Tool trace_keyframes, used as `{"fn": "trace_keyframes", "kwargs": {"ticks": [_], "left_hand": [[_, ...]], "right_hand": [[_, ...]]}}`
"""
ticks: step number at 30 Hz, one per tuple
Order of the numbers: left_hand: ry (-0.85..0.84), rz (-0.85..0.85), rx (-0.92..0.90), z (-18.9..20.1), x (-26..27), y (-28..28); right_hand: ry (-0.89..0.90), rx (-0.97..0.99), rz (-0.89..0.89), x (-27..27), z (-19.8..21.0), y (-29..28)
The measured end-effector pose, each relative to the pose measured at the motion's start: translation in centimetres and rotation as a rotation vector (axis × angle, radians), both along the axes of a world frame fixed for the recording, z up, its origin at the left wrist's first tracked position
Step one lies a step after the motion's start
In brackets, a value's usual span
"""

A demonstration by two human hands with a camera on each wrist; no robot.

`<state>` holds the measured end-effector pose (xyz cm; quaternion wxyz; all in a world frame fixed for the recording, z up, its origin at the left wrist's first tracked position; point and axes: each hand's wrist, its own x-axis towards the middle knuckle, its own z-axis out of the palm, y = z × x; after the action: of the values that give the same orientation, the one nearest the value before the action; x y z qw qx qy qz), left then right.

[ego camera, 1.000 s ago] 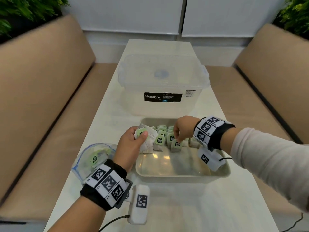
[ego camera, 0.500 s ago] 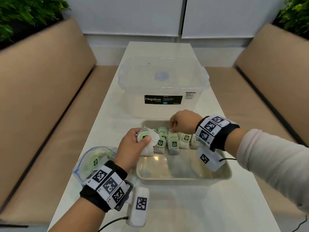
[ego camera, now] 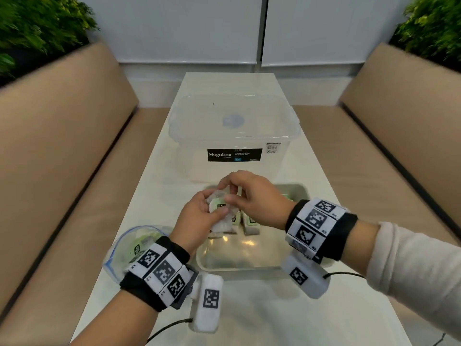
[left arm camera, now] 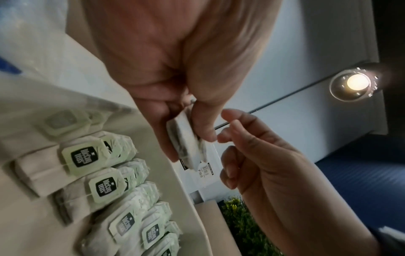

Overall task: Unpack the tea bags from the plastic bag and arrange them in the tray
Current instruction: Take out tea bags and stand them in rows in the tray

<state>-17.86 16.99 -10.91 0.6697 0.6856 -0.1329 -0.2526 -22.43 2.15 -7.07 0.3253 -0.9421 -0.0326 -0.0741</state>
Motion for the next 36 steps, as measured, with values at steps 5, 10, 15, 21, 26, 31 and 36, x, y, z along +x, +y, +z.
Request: {"fn": "trace_keyframes", "kwargs": {"ticks": [5, 10, 15, 21, 26, 31, 36], "left_hand": [[-0.111, -0.052, 0.047, 0.3, -0.4, -0.8], [-0.107, -0.079, 0.022, 0.7, -0.7, -1.4], [-0.020, -0.027, -0.032, 1.0, -1.2, -2.2], [0.020, 0.060, -0.026, 0.3, -1.0, -2.7], [0.013, 0.082, -0.020, 0.1, -1.0, -3.0], [0.127, 0.082, -0.127, 0.5, -1.2, -3.3], [0.135, 0.116, -0.163, 0.6, -1.2, -3.2]], "right_hand": [[0.087, -0.093, 0.001, 0.2, 0.4, -0.1], [0.134, -0.041, -0.024, 0.0, 1.3, -0.8], [0.160, -0.025, -0.025, -0.3, 1.5, -1.3], [0.210, 0.025, -0.043, -0.4, 1.1, -1.6], [0.226, 0.089, -0.088, -0.7, 0.5, -1.7], [0.248, 0.109, -0.116, -0.5, 0.4, -2.0], [0.247, 0.085, -0.091, -0.6, 1.1, -2.2]]}}
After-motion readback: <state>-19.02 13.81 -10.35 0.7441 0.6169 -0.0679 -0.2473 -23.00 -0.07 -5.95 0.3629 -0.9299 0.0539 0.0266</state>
